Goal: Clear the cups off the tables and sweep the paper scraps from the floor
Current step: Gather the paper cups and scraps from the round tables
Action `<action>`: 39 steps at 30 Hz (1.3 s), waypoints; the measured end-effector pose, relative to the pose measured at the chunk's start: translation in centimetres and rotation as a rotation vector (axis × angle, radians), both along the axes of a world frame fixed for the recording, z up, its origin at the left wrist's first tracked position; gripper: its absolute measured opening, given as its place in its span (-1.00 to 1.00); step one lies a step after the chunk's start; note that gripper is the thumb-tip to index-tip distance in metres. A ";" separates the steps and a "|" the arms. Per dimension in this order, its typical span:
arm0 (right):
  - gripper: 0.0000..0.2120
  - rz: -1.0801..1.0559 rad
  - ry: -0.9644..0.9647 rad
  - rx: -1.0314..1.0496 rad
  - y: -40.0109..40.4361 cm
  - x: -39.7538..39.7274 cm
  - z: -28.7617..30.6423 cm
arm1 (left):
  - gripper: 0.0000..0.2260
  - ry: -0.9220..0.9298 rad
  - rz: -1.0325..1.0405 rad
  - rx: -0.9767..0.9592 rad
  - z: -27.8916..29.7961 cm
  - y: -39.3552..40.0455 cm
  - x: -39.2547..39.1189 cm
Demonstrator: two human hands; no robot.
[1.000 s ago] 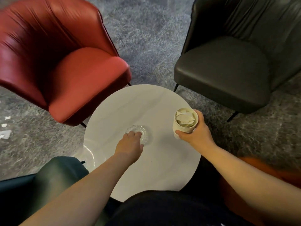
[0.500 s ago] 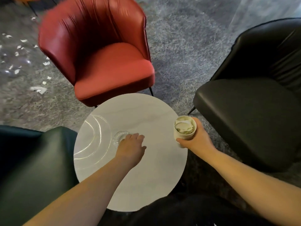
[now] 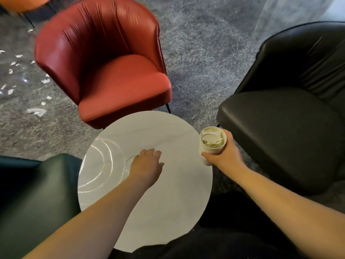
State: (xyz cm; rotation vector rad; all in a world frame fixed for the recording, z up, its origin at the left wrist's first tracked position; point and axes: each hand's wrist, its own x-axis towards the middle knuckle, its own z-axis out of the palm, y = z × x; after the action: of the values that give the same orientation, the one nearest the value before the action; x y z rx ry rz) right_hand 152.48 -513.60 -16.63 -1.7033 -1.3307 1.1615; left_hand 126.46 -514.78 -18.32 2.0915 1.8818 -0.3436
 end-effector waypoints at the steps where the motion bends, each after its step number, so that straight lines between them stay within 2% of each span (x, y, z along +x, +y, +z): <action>1: -0.26 -0.009 0.006 -0.002 0.3 0.5 0.0 | -0.62 0.007 -0.002 -0.011 0.2 0.4 0.4; 9: -0.23 0.019 -0.039 -0.067 7.7 7.9 -0.3 | -0.63 0.049 0.024 -0.048 -0.6 6.8 6.3; 19: -0.24 0.148 -0.111 -0.077 22.9 20.3 0.2 | -0.69 -0.003 0.154 -0.057 -1.7 18.9 20.8; 23: -0.25 0.189 -0.105 -0.055 27.1 23.7 1.1 | -0.65 -0.028 0.156 -0.044 -0.9 22.8 24.6; 29: -0.26 0.174 -0.063 -0.010 31.0 25.4 2.2 | -0.62 0.006 0.169 -0.001 0.4 26.7 25.6; 39: -0.28 0.160 -0.057 0.039 39.4 23.6 3.3 | -0.63 0.023 0.161 0.024 0.8 36.2 23.1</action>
State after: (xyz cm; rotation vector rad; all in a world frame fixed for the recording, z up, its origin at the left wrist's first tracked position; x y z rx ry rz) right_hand 176.12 -474.22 -13.30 -1.6373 -1.5381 1.1757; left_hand 149.60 -478.60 -17.55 1.9428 2.0610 -0.3097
